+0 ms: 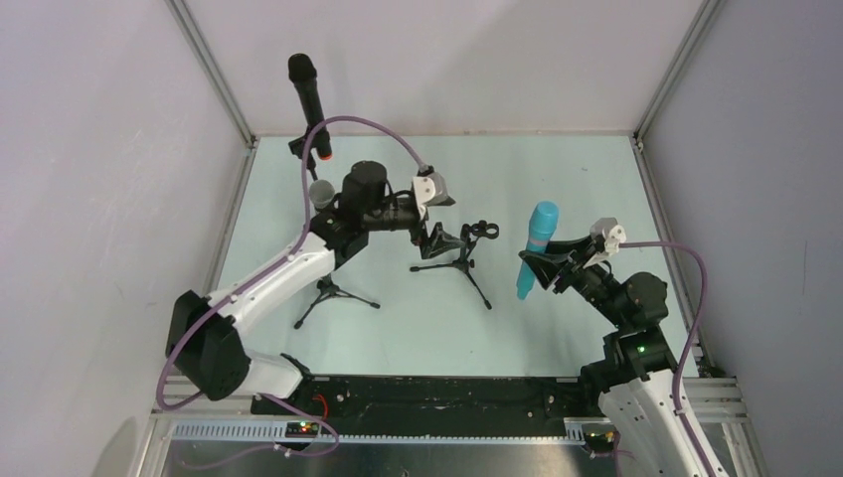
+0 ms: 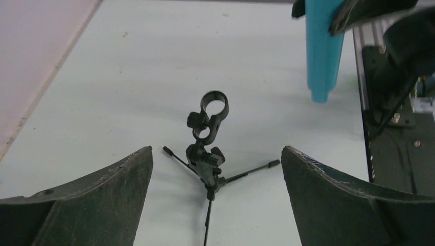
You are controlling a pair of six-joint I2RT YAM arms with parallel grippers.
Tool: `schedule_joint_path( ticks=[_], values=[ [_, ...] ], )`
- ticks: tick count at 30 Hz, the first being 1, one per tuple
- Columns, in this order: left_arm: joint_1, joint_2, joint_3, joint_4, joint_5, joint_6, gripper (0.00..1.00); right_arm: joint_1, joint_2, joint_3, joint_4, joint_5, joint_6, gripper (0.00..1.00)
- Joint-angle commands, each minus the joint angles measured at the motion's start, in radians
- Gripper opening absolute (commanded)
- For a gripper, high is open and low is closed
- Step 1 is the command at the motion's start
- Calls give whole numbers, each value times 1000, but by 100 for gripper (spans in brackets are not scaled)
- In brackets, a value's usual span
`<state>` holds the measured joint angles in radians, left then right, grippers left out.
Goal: Attach the microphones to the stand
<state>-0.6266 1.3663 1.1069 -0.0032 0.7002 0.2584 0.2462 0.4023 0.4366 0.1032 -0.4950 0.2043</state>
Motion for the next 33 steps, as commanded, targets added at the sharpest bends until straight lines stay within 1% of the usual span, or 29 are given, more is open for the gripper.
schedule_joint_path(
  ticks=[1, 4, 6, 7, 11, 16, 21, 28, 29, 33],
  values=[
    [3, 78, 63, -94, 123, 209, 98, -2, 7, 10, 114, -83, -18, 0],
    [0, 86, 32, -92, 132, 325, 98, -2, 20, 10, 155, -110, -16, 0],
    [-1, 95, 13, -70, 102, 361, 98, -3, 33, 10, 174, -112, -23, 0],
    [-1, 102, 16, -66, 77, 364, 98, -3, 42, 10, 183, -110, -25, 0],
    [-5, 133, 50, -51, 64, 348, 98, -2, 79, 10, 221, -116, -24, 0],
    [-35, 195, 80, -39, -5, 356, 98, -3, 101, 10, 254, -127, -20, 0],
    [-50, 272, 127, -37, -15, 350, 98, -2, 101, 15, 258, -116, -23, 0],
    [-53, 300, 129, -34, -14, 375, 100, -3, 90, 16, 240, -106, -27, 0],
    [-53, 301, 128, -32, -10, 383, 97, -3, 90, 17, 239, -114, -25, 0],
    [-52, 312, 132, -31, 14, 386, 91, -4, 70, 17, 224, -118, -20, 0]
  ],
)
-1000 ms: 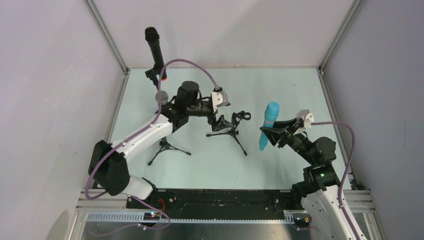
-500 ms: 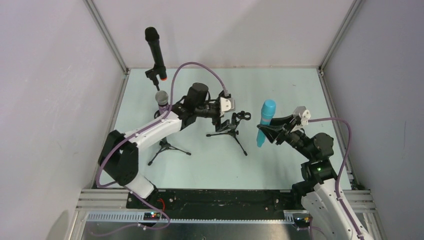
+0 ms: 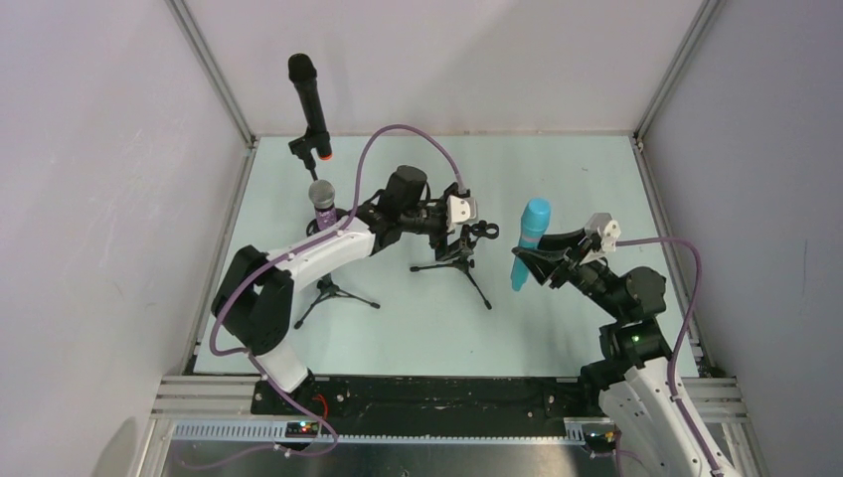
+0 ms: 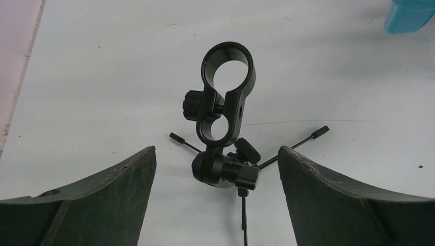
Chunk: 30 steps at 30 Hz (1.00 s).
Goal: Attach the microphones to the stand
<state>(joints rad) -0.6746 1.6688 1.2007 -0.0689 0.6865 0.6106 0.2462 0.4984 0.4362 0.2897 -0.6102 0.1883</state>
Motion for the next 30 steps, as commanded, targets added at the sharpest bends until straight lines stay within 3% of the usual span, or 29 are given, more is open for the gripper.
schedule_joint_path(
  ticks=[1, 3, 8, 17, 30],
  values=[
    [-3, 11, 39, 34, 30, 34, 90, -3, -34, 17, 29, -1, -4, 0],
    [-4, 16, 37, 34, 48, 36, 87, -2, -41, 18, 24, -6, -7, 0],
    [-3, 31, 47, 28, 100, 2, 50, -3, -61, 24, -2, 1, -15, 0],
    [-6, -22, 26, 13, 71, -54, 19, -3, -71, 40, -26, 4, -23, 0],
    [-74, -181, -75, 10, 5, -133, 4, -3, -93, 74, -59, 13, -27, 0]
  ],
)
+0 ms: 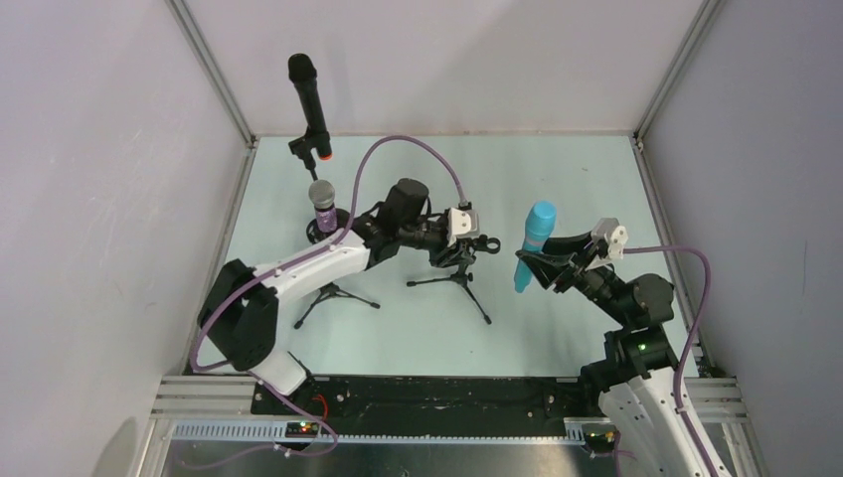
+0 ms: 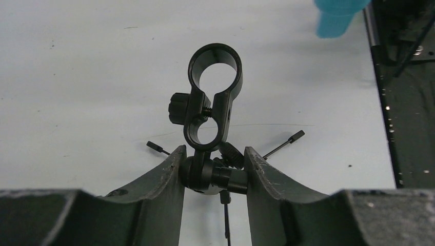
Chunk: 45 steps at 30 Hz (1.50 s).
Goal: Attach the microphones to the stand
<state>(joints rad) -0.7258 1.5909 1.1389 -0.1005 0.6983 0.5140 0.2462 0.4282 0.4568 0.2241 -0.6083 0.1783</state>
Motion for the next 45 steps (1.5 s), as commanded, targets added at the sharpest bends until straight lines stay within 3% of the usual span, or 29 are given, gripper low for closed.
schedule_joint_path(
  ticks=[1, 8, 17, 19, 21, 22, 23, 24, 26, 28, 37, 45],
  values=[
    [-25, -111, -18, 41, -12, -43, 3, -3, -26, 55, 6, 12, -18, 0],
    [-74, -170, -96, 85, -122, -77, 2, -3, -36, 60, -7, 17, -24, 0],
    [-81, -167, -151, 190, -124, -150, 5, -2, -36, 64, -10, 15, -26, 0],
    [-82, -169, -155, 199, -127, -150, 13, -1, -38, 64, -13, 14, -26, 0],
    [-82, -177, -162, 210, -145, -145, 33, -1, -38, 63, -18, 16, -29, 0],
    [-81, -187, -173, 222, -161, -144, 51, -2, -39, 63, -19, 18, -30, 0],
    [-81, -202, -189, 242, -173, -143, 59, -1, -39, 64, -19, 18, -30, 0],
    [-82, -211, -198, 256, -179, -144, 75, -1, -40, 64, -19, 19, -29, 0],
    [-82, -235, -221, 289, -192, -138, 92, 0, -41, 63, -19, 17, -29, 0],
    [-82, -254, -231, 313, -200, -138, 99, 1, -40, 63, -23, 18, -32, 0],
    [-73, -282, -173, 375, -229, -282, 100, 2, -29, 64, -25, 17, -38, 0],
    [-2, -278, -60, 393, -98, -420, 100, 4, -13, 65, -13, 15, -33, 0]
  ],
)
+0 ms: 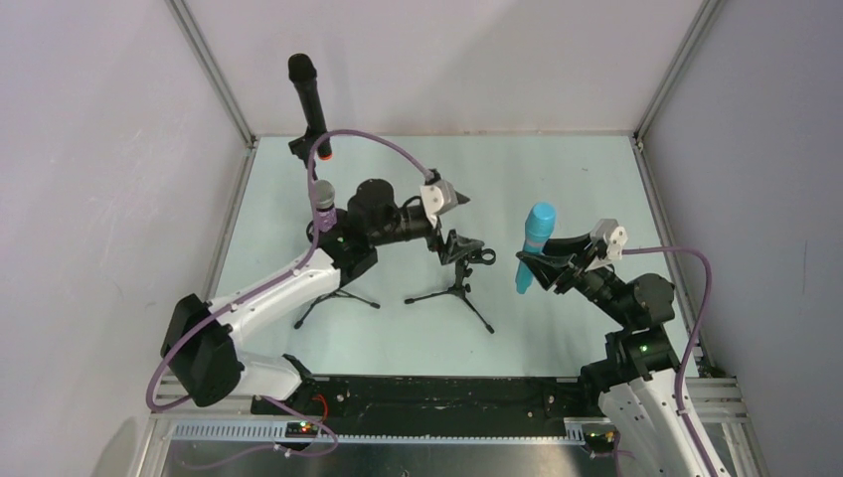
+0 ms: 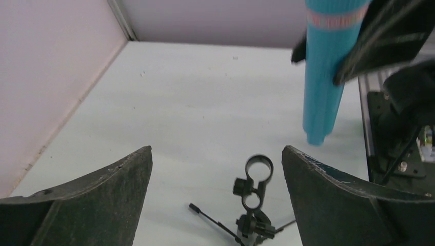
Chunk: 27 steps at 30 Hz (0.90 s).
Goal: Attach the microphones to the stand
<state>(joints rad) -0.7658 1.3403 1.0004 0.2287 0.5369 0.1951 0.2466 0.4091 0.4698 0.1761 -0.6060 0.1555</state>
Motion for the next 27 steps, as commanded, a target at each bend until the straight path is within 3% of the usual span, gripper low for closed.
schedule_joint_path(
  ticks=[1, 7, 17, 23, 27],
  values=[
    [55, -28, 97, 64, 60, -132, 100, 5, 8, 52, 39, 12, -5, 0],
    [118, -41, 162, 66, 20, -260, 100, 7, 32, 57, 57, 12, 8, 0],
    [134, -168, 144, 67, -342, -250, 100, 19, 61, 68, 55, 29, 18, 0],
    [134, -195, 81, 60, -576, -318, 100, 23, 90, 85, 52, 57, 25, 0],
    [135, -160, 49, 36, -606, -398, 100, 25, 130, 111, 40, 54, 20, 0]
  ],
)
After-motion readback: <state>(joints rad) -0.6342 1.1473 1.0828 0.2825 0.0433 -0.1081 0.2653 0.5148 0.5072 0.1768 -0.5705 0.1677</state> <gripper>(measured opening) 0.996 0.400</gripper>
